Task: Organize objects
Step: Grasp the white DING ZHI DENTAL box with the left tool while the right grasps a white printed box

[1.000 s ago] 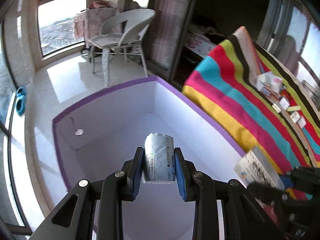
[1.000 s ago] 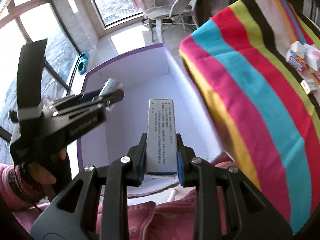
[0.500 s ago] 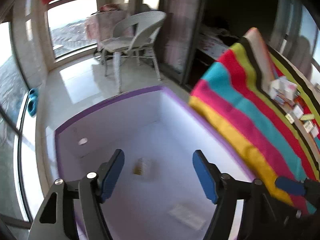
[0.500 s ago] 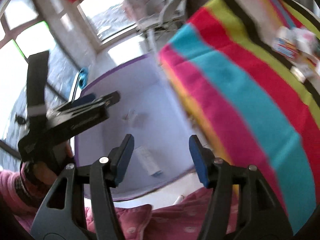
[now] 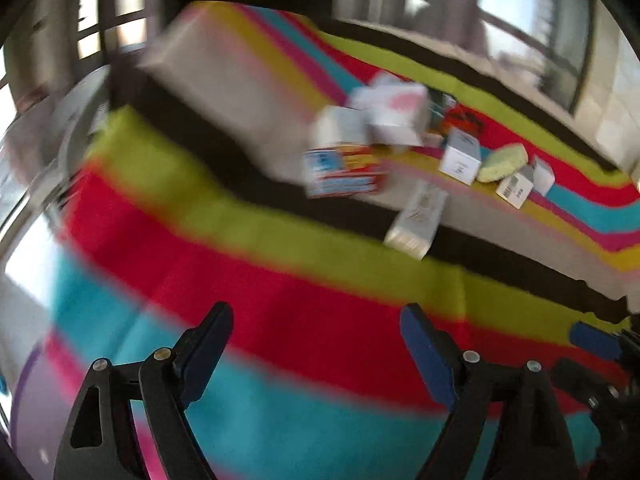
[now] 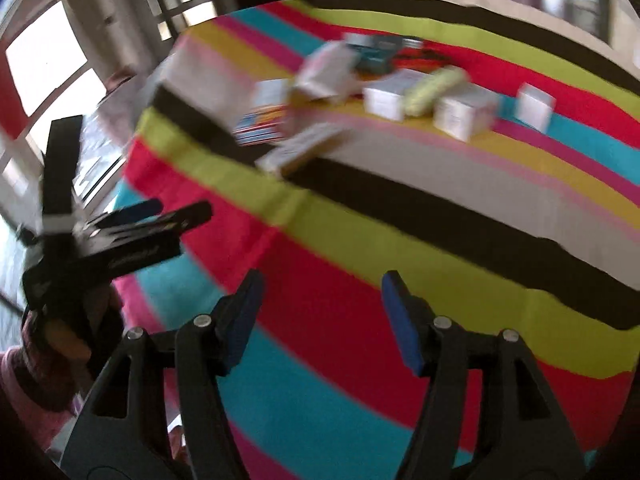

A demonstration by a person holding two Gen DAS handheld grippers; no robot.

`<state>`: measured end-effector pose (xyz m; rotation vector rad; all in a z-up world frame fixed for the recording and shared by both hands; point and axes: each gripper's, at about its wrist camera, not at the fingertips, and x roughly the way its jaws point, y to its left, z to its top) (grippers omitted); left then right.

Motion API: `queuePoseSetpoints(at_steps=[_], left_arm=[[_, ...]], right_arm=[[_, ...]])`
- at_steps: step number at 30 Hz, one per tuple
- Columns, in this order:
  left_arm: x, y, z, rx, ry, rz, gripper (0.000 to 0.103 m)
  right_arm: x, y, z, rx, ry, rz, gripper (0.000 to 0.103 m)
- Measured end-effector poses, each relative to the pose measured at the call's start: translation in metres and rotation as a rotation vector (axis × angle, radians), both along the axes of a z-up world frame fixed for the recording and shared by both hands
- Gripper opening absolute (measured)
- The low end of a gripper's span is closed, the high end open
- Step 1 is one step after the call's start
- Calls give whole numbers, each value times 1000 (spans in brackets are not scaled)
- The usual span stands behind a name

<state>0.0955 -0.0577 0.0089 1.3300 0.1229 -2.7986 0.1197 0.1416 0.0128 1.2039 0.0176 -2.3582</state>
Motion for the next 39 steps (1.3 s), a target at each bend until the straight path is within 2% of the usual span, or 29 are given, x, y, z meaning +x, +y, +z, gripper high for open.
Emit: queuePoseSetpoints(at_steps=[3,7,9,11,13,15,18,25,29,31,32,33,39], left_arm=[[-46,21,-8,-4,-26,-81,86],[-77,44,-9,-12,-34,-178,84],[-81,54,-9,-34,-31,-221,76],[-80,63,-8,-58,-26,-257,63],[-78,66,-7,-71,-28,-272,60],[-78,64,-8,-60,-39,-276,60],[-83,63,-8,-64,-57,-283,62],[-94,55,-10,-55,-29,-250,68],[-93,54,-9,-53,-25,-244,69],[-91,52,-9,-52,-23,-238,69],[-91,52,-9,-52,-22,-234,68],[-89,51,-9,-52,-22,-231,68],[-88,46,-8,-41,-14,-214,62]], right_arm=[[-14,20,-4,4,-7,-52,65],[-40,34,-6,29,-5,-96,67],[-59,37,-9,52,-6,-117,68],[-79,40,-11,69,-2,-135,69],[-100,38,-13,102,12,-149,71],[-128,31,-17,166,29,-151,75],[-164,23,-29,203,11,-137,79],[-210,9,-29,135,-30,-219,85],[-227,-6,-33,223,-12,-272,85],[-225,-5,-34,235,15,-273,78],[-222,-3,-33,231,28,-266,68],[-216,1,-32,229,30,-253,46],[-156,46,-30,128,35,-200,43]])
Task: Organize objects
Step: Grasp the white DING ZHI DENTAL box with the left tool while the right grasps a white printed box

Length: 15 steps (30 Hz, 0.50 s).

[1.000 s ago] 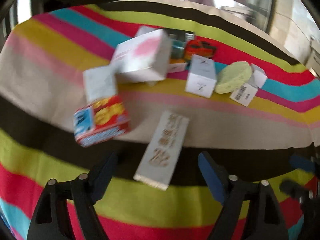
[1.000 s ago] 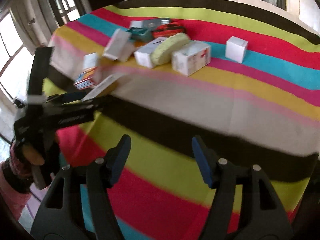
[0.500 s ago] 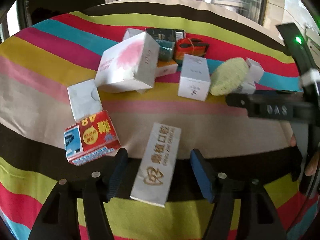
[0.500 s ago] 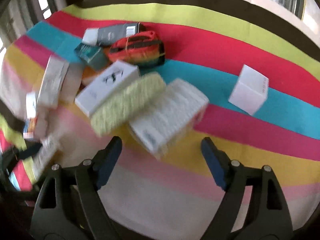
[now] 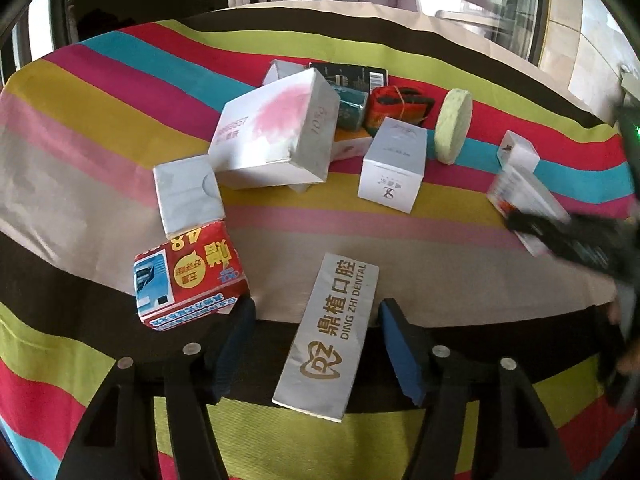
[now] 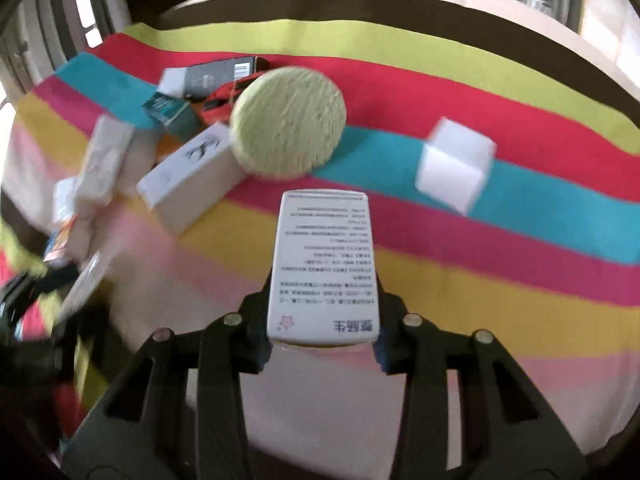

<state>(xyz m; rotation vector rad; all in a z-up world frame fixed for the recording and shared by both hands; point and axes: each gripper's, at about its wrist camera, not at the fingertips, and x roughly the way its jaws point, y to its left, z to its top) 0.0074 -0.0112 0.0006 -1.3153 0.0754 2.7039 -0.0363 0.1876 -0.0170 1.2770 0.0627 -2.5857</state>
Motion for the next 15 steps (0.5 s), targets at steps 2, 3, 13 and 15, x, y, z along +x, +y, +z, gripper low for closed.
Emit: queuePoseSetpoints(at_steps=[2,3,13,15], left_arm=[[-1,-1,0,0,3,10,56],[0,-3,0,1,7,20,53],[2,-6,1,-6,24,40,32],[2,-6,1,-6,24,40,32]], right_arm=[[22,7,-1,9,11,23,43],[31,8,-1,17,12,29,43],[39,-6,-3,90,51,46,43],[40,-1,-3,106,56,42,43]])
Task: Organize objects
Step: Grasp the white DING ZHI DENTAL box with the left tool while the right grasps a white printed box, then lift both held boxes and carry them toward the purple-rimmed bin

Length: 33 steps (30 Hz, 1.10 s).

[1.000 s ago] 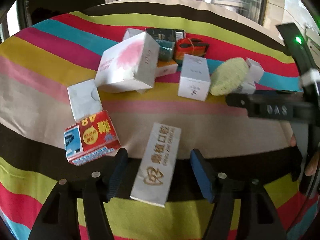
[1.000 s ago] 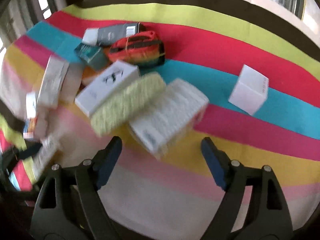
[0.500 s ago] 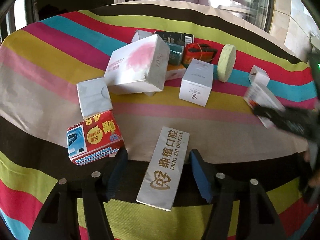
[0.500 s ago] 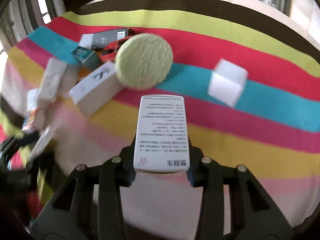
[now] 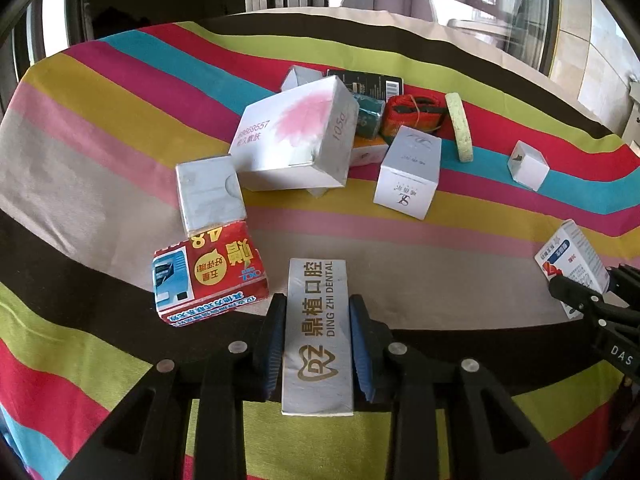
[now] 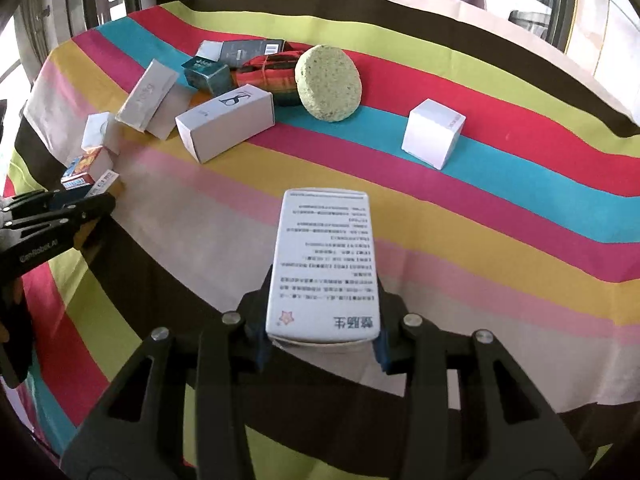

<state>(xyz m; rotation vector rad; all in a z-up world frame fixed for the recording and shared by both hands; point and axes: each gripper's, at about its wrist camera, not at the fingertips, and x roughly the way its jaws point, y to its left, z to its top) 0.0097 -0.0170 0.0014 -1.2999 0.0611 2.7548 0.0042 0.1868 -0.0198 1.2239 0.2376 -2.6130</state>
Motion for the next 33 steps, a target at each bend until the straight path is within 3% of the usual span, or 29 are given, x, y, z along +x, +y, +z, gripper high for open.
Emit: queuePoseSetpoints(at_steps=[11,21,30,33], left_arm=[[2,-4,0,-10,2,30,32],[9,15,2,-137,16,50,32],[102,16,15,-13,12,70,32],[119,12,19,-17,8,66,32]], right_arm=[[-1,7,2,20,9,-34,43],[-3,14,3,9,3,-71,43],[-2,16,4,13,6,-96,44],[-2,15,5,22,9,-90,44]])
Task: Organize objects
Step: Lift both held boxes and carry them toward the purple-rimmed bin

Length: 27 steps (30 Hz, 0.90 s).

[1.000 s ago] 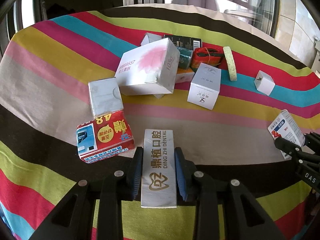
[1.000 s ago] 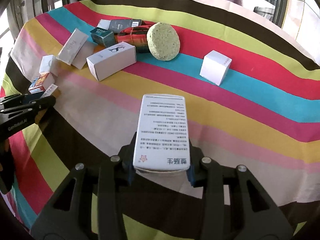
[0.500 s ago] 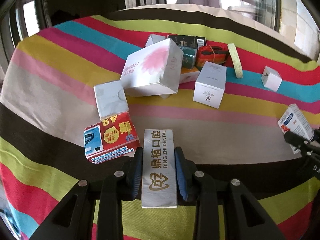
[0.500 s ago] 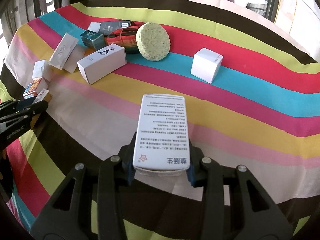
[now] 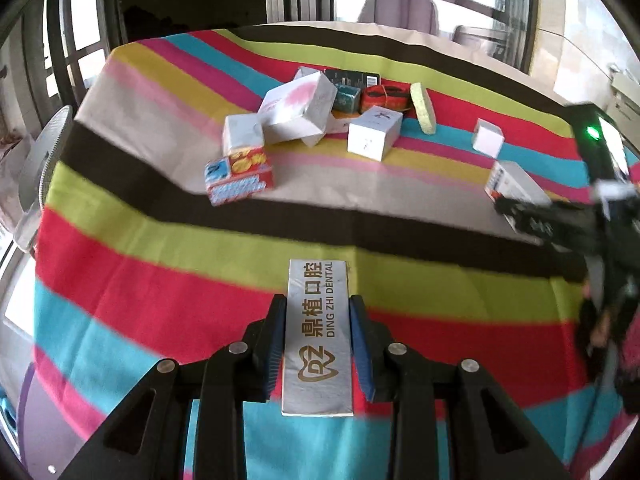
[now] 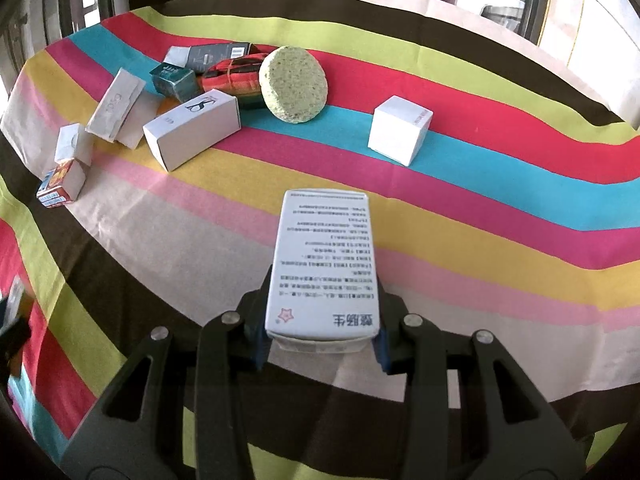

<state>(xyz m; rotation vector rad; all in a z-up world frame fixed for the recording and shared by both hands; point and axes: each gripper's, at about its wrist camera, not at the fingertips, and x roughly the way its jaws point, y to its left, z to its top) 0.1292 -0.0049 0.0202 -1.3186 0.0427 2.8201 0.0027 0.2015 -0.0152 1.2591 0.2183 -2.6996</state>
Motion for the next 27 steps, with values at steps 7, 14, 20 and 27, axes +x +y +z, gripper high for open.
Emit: queuePoseSetpoints(at_steps=[7,14,20,27], left_arm=[[35,-14,8,-14,2,17,32],[62,-31,1,-6,-10,45,32],[81,-45,-4,9,-17,78,32],[101,-56,-3,24,-7,108,32]], right_arm=[[14,2,1,-24,-12,5,44],[59,-15,11,-92,-20,68,44],[100,-46,25,-116,2,165,44],[131,-69,31,-144,-1,216,44]])
